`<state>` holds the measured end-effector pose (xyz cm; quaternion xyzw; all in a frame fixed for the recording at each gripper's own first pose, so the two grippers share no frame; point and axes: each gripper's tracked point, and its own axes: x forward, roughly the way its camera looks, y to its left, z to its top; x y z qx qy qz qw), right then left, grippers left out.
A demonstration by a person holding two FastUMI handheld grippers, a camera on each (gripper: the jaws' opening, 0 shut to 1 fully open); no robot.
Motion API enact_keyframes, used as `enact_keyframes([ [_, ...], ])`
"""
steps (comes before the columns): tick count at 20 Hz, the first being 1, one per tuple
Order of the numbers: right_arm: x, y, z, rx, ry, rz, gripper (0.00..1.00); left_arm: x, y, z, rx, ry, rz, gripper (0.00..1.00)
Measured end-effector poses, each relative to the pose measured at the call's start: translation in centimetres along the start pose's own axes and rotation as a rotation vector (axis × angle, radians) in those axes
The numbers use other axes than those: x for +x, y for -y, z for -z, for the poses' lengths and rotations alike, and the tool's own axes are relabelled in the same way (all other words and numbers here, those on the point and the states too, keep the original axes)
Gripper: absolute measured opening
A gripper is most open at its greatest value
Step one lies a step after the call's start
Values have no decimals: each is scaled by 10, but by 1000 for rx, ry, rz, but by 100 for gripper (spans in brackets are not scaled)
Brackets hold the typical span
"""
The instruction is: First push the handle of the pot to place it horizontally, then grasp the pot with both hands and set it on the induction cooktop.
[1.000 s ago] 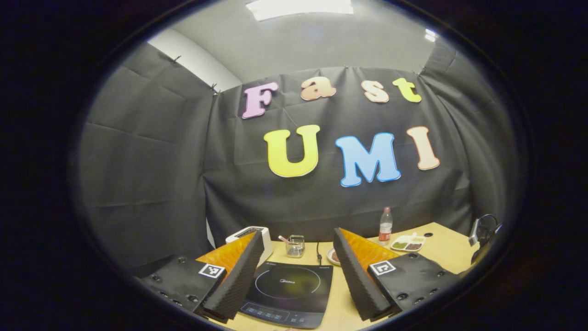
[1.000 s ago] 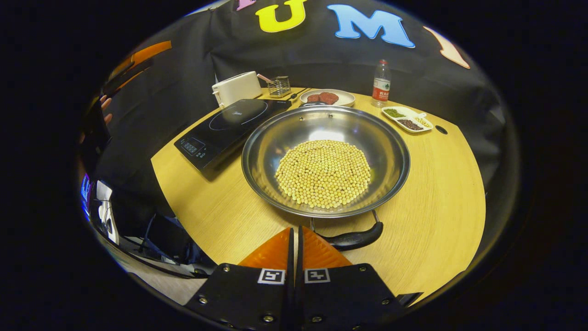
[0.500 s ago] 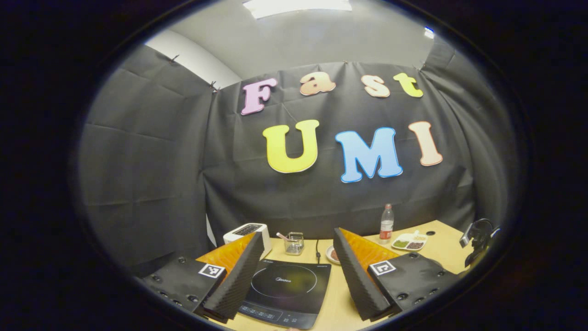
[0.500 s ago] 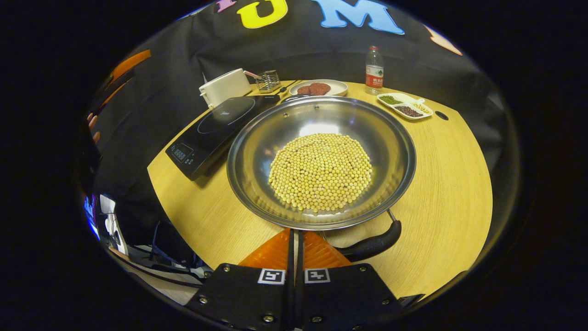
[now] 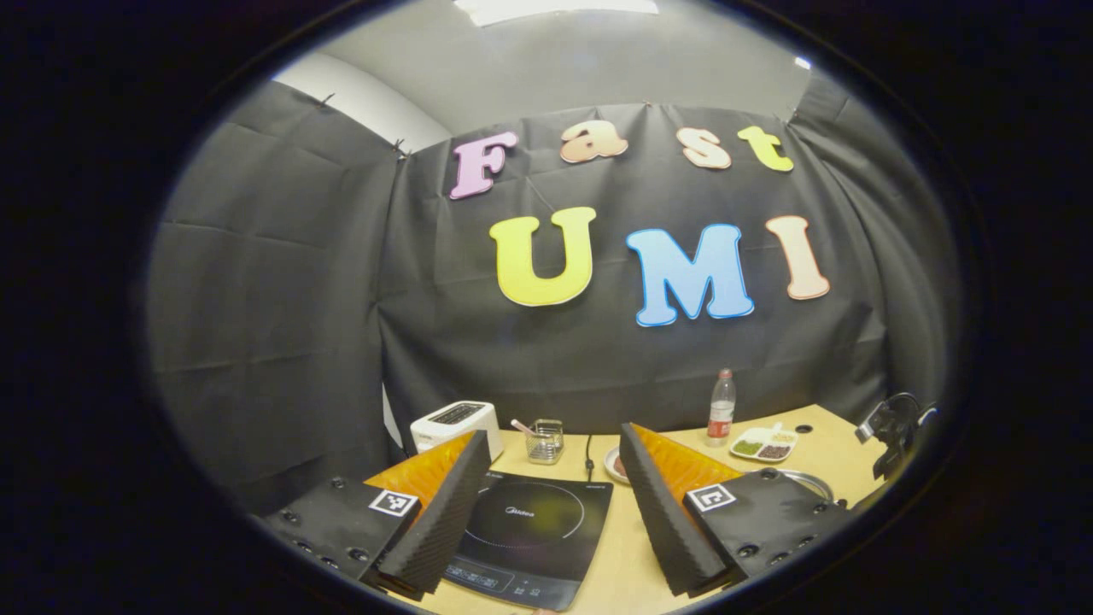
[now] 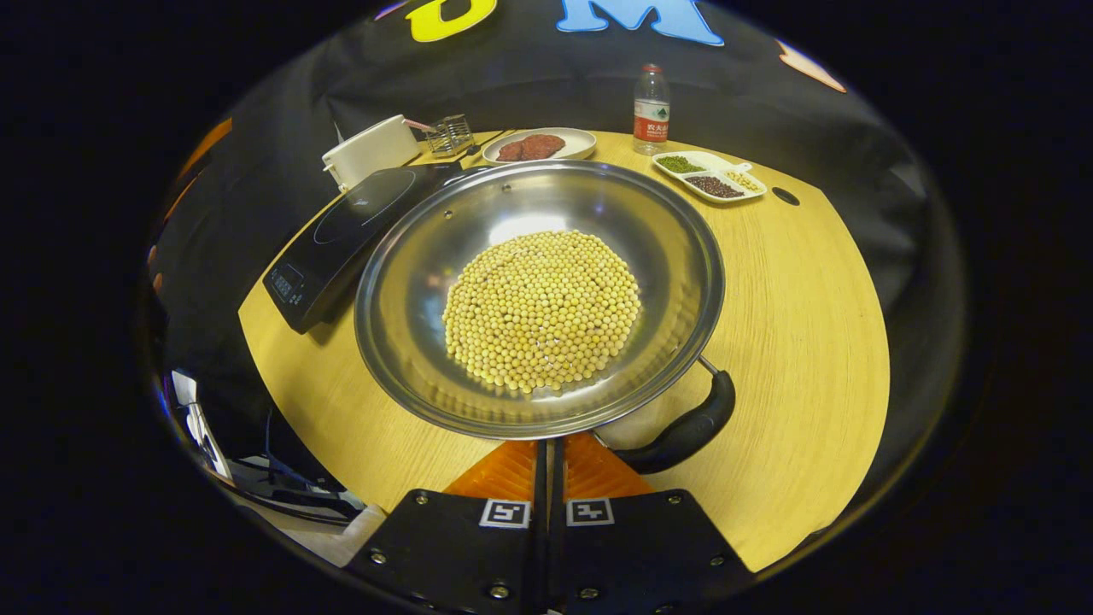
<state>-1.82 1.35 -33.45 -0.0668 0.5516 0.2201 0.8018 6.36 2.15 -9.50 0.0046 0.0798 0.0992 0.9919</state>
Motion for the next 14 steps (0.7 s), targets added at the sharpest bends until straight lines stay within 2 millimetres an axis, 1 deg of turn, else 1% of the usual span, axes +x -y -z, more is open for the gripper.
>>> enact_keyframes([
  [5,3,25,-8,-40,-10,38,1,2,6,5,4,-9,-16,94],
  [8,6,43,-20,-34,3,64,1,2,11,10,4,-20,-30,94],
  [11,8,57,-28,-20,24,82,1,4,16,15,6,-29,-46,94],
  [12,8,63,-32,-16,31,89,1,4,18,16,7,-31,-52,94],
  [13,10,67,-36,-13,42,96,1,5,20,16,8,-31,-57,99],
  [14,11,73,-41,-5,53,104,1,5,21,16,10,-32,-63,99],
])
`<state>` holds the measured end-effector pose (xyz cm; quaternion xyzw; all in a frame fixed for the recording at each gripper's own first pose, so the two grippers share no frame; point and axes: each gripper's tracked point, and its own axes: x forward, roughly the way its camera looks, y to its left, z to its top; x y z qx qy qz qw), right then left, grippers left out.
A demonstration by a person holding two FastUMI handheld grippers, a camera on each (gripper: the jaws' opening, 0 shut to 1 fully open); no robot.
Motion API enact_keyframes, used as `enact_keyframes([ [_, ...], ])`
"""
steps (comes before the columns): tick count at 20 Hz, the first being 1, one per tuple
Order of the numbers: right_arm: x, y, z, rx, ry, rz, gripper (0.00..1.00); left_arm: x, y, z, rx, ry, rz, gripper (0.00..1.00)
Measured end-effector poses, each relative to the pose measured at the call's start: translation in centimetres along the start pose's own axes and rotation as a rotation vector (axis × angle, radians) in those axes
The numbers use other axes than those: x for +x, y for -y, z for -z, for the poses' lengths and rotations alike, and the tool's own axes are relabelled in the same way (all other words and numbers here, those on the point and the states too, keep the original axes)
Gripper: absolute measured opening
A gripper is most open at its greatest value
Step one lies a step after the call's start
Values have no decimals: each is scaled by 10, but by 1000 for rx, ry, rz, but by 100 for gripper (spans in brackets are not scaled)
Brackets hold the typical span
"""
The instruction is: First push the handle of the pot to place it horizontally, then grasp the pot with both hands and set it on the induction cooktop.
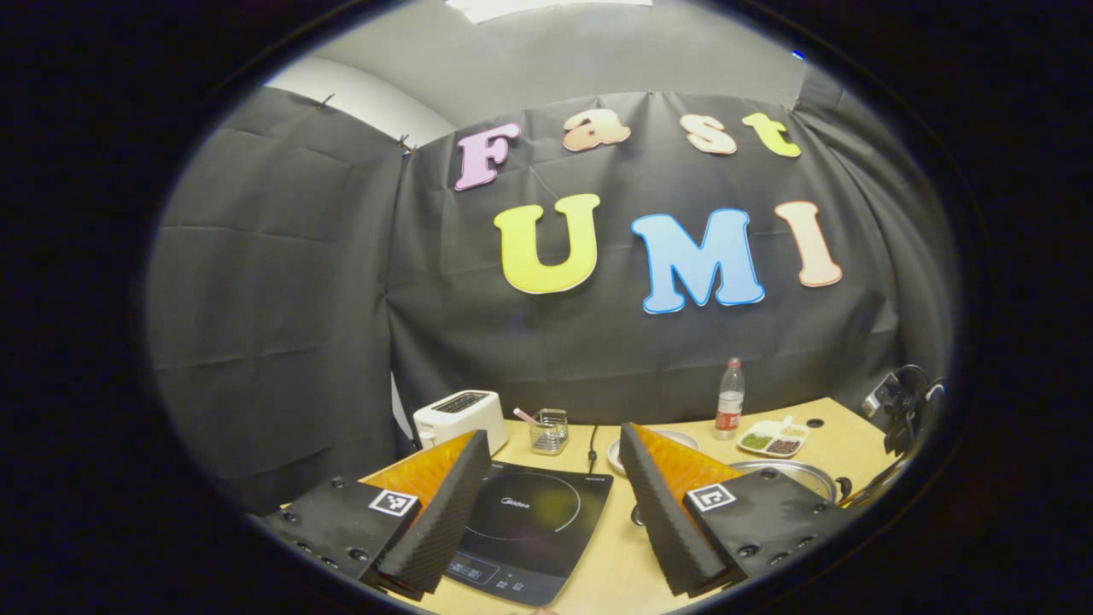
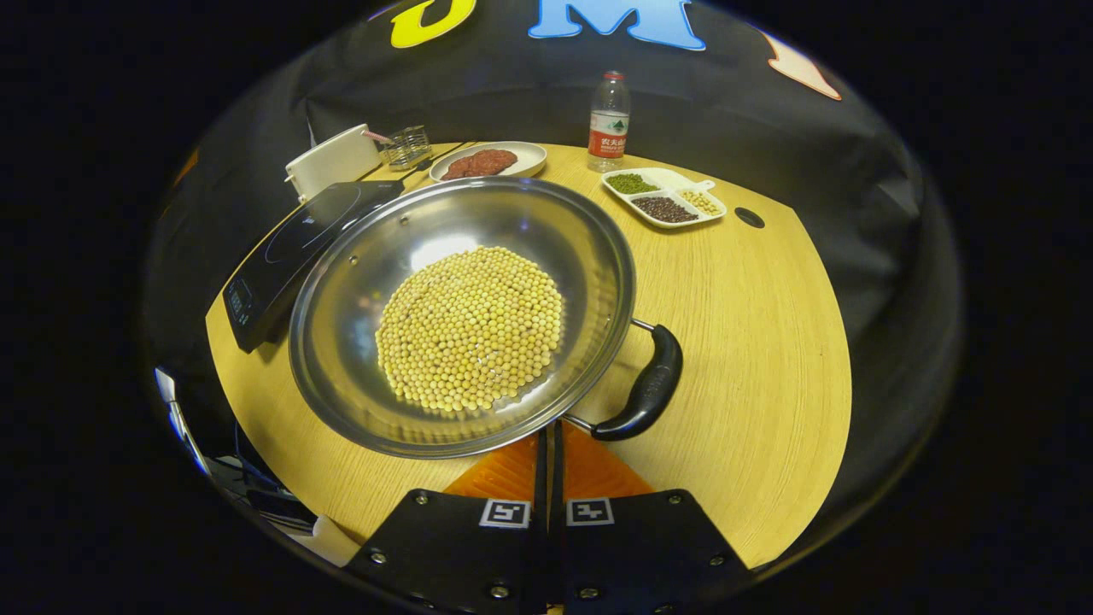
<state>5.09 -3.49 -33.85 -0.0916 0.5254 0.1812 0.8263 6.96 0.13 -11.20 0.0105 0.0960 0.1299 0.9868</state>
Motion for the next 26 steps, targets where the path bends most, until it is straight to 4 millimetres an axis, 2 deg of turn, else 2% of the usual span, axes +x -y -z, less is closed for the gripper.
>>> enact_keyframes([
  [6,6,28,-27,114,92,28,1,-1,15,7,34,-10,-29,99],
  [8,2,36,-32,127,132,37,1,0,22,11,45,-15,-35,100],
  [9,1,39,-37,135,163,39,1,1,25,12,52,-16,-34,94],
  [11,-13,42,-46,162,232,32,4,2,33,15,63,-17,-24,99],
  [13,-29,45,-55,200,298,21,17,8,44,23,67,-30,-1,99],
  [15,-35,39,-59,227,355,8,72,15,54,31,69,-41,26,99],
  [16,-43,44,-68,232,380,23,100,20,59,36,68,-43,41,94],
  [18,-39,49,-76,227,419,52,100,32,70,45,62,-54,78,94],
  [19,-38,46,-76,230,424,60,100,40,76,52,57,-67,100,100],
  [20,-38,44,-79,235,428,63,100,46,81,64,50,-90,124,94],
  [21,-36,42,-81,239,434,71,100,53,88,75,43,-117,158,100],
  [23,-32,39,-84,238,433,86,100,61,102,97,37,-176,229,99],
  [26,-23,35,-86,246,425,108,100,78,112,123,35,-237,289,100],
])
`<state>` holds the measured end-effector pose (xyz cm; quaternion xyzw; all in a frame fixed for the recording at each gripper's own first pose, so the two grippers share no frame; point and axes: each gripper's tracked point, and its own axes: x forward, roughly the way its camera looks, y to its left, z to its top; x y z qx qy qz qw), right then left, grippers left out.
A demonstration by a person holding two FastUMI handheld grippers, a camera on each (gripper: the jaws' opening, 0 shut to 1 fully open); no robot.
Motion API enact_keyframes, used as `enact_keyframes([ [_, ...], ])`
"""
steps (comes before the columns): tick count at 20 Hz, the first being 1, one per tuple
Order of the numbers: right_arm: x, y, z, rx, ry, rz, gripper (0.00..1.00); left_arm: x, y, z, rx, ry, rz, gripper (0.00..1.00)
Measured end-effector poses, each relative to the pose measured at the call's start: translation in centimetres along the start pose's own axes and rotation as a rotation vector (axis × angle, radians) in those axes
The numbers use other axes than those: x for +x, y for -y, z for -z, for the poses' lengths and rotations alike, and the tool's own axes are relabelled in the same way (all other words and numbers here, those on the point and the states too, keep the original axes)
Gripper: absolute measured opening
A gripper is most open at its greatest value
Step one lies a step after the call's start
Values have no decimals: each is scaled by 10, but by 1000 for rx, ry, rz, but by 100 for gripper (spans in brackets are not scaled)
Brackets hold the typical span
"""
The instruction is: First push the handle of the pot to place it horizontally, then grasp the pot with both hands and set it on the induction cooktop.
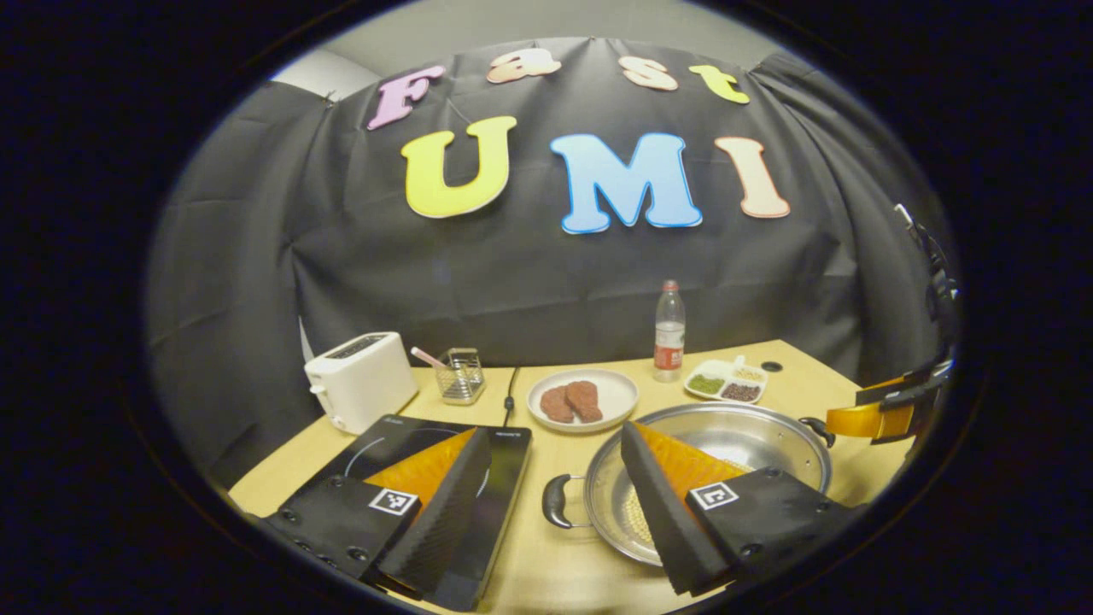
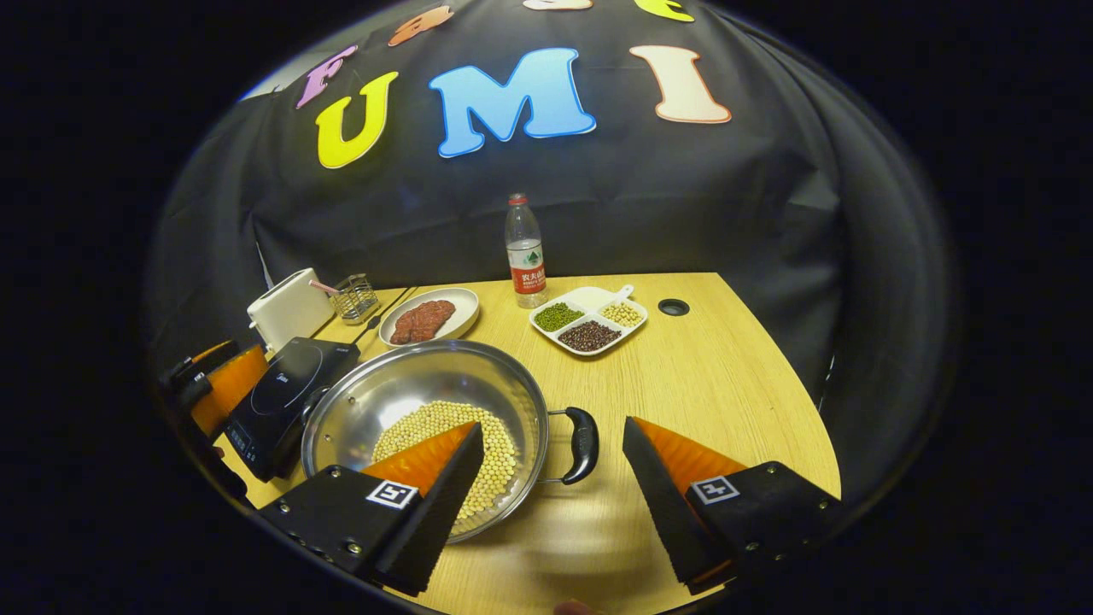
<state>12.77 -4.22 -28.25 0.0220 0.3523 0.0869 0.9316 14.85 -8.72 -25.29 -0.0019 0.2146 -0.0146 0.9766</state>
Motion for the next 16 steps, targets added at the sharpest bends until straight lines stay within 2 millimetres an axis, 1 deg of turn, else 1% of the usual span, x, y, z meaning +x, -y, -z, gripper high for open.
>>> enact_keyframes([
  [1,3,-1,2,3,-9,8,100,7,1,8,0,-24,16,100],
  [2,6,-3,3,7,-14,16,100,14,1,18,0,-52,28,94],
  [3,10,-4,4,10,-20,24,100,21,0,26,-2,-77,37,100],
  [4,14,-4,6,9,-25,36,100,29,-1,35,-6,-104,46,94],
  [5,18,-3,8,6,-31,48,100,35,0,42,-12,-131,57,100],
  [6,21,-4,9,4,-38,57,100,40,2,50,-19,-154,70,94],
  [7,25,-4,12,2,-44,65,100,45,3,55,-27,-175,82,100],
  [8,28,-4,14,0,-52,70,100,49,4,62,-32,-194,93,100],
  [10,35,-4,18,-3,-66,81,100,55,6,73,-36,-234,108,100],
  [12,41,-4,24,-3,-88,86,100,60,12,85,-42,-276,128,100],
  [16,52,-2,33,-7,-117,98,100,70,16,101,-51,-324,136,100],
])
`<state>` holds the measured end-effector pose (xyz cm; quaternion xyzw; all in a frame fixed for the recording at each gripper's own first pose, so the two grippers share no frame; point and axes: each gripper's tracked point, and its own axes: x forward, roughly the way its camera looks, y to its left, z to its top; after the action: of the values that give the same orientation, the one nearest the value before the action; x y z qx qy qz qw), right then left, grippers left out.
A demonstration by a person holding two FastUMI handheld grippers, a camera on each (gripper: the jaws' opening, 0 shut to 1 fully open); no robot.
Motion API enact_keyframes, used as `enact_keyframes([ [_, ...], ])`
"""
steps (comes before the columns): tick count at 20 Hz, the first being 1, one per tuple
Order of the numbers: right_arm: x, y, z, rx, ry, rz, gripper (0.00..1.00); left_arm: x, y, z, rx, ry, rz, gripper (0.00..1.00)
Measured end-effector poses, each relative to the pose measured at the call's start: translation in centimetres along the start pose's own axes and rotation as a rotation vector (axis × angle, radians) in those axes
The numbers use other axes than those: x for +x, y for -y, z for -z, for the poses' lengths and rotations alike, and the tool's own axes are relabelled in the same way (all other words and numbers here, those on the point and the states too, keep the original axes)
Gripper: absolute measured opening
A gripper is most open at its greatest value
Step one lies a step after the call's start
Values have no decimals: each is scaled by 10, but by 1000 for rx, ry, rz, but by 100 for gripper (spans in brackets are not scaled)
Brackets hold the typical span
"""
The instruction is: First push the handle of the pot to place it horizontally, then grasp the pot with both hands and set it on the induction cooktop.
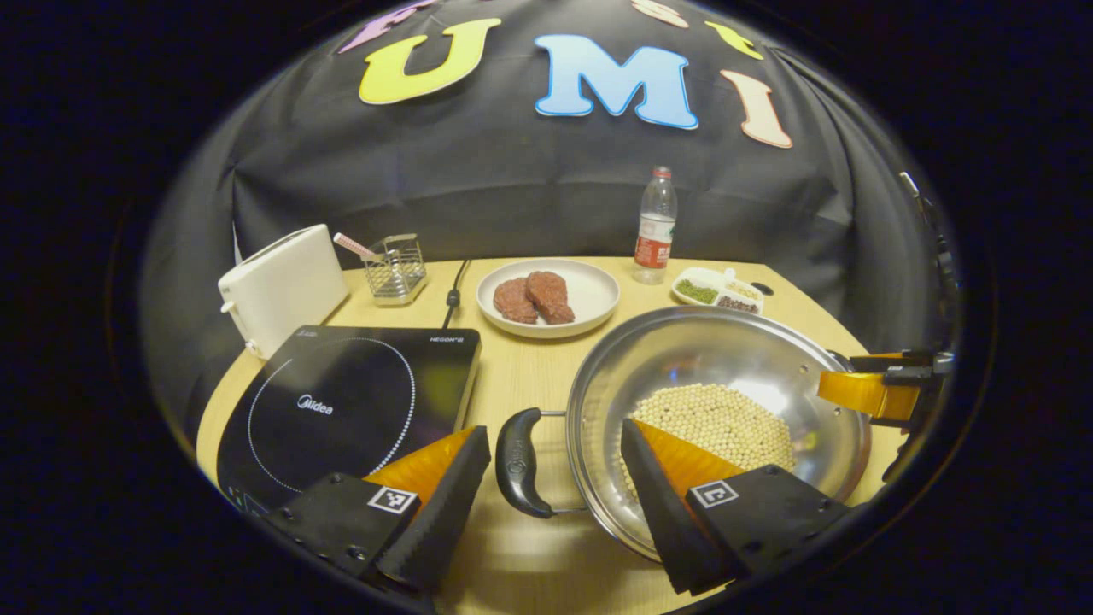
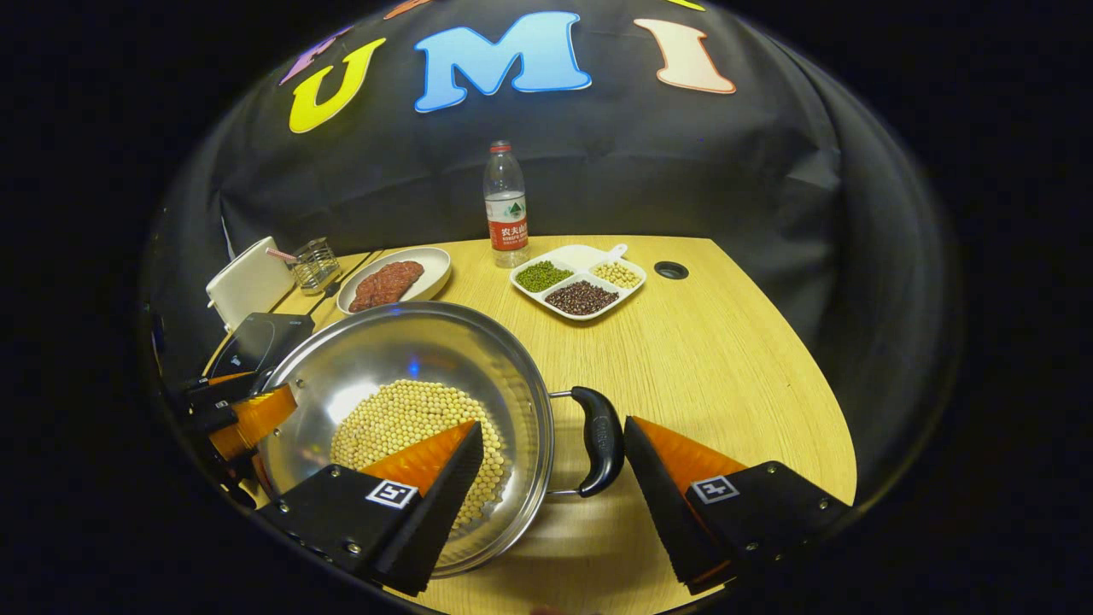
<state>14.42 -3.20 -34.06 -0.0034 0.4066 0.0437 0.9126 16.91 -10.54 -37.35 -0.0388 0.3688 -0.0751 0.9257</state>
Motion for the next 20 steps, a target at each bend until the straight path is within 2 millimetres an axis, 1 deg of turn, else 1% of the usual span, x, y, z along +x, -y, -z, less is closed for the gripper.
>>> enact_keyframes([
  [3,7,2,3,4,-15,15,100,9,-3,11,-3,-42,-10,100],
  [4,9,5,5,4,-19,25,100,11,-4,15,-10,-57,-8,99],
  [5,11,8,5,3,-24,37,96,12,-3,17,-19,-65,-4,88],
  [6,13,11,7,4,-29,54,86,13,-4,19,-24,-71,-2,93],
  [7,15,14,7,9,-31,58,78,13,-3,17,-31,-65,1,84],
  [8,14,12,6,12,-28,57,58,13,0,18,-36,-62,7,87],
  [9,11,11,6,9,-30,55,63,14,-2,18,-32,-68,4,81],
  [10,10,11,7,2,-34,57,60,14,-2,16,-31,-67,4,77],
  [11,8,10,8,-7,-41,62,57,16,-1,16,-30,-69,6,83],
  [12,8,10,8,-12,-35,73,55,15,-2,16,-32,-65,7,78],
  [13,6,9,8,-26,-33,83,49,16,-5,12,-36,-59,0,75],
  [15,1,3,7,-25,-42,94,49,14,-13,9,-32,-53,-26,71],
  [16,-3,0,6,-15,-34,96,49,10,-16,4,-22,-37,-37,71],
  [17,-7,-3,3,-11,-31,95,49,6,-20,-4,-8,-14,-38,67],
  [18,-13,-7,-1,-6,-23,95,49,1,-23,-10,5,7,-40,71],
  [20,-21,-17,-8,0,-9,97,49,-8,-32,-21,19,33,-41,67],
])
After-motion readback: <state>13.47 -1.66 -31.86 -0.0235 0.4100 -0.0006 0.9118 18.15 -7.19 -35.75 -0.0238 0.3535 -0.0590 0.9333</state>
